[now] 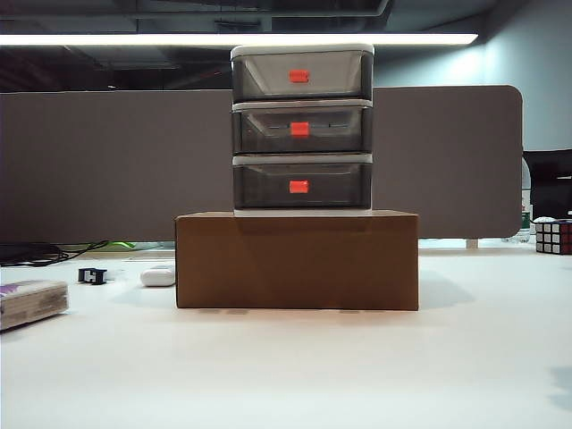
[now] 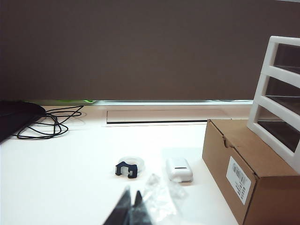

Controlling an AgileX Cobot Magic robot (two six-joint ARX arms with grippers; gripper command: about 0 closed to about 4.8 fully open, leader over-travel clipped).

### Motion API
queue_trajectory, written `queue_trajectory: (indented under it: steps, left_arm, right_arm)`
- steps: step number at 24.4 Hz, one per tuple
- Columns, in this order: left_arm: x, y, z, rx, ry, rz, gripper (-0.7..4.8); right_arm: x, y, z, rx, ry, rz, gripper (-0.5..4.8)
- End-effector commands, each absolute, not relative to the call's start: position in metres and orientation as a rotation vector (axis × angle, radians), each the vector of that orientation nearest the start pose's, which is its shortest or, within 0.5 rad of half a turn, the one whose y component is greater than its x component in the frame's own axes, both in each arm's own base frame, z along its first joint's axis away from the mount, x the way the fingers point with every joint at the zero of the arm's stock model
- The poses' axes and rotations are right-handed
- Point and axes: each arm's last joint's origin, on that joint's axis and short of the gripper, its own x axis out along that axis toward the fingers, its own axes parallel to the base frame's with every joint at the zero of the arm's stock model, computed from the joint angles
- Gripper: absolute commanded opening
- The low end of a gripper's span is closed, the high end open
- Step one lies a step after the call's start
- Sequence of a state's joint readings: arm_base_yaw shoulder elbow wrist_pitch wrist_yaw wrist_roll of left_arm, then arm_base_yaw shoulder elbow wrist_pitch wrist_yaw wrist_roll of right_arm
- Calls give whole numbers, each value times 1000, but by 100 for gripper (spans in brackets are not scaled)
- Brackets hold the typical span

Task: Open the second layer of the drawer on the table, pick up a pack of napkins on the table and put it in, and finally close the drawer.

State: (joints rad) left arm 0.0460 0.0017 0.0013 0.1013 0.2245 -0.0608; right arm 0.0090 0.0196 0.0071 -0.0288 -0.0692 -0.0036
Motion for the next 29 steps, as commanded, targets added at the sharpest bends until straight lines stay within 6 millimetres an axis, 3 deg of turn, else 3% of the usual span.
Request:
queue_trajectory:
  steps: [1,16,21,24,29]
  left_arm:
    - [96,-2,176,-45,-108,-186,-5]
    - [96,-2,177,-55,-109,-191,-5]
    - [94,-11,177,-297,-47,-449,-5]
    - [91,-22,178,-366,-1,-651,-5]
    - [87,-38,181,-483,-1,-692,-5]
  right_arm:
    - [99,3,160,1,41,79,-5]
    - [99,3,160,3,40,83,-5]
    - [97,10,166,169,8,316,-5]
    - [95,15,173,160,-49,493,-5]
    - [92,21,184,291,-113,604,-5]
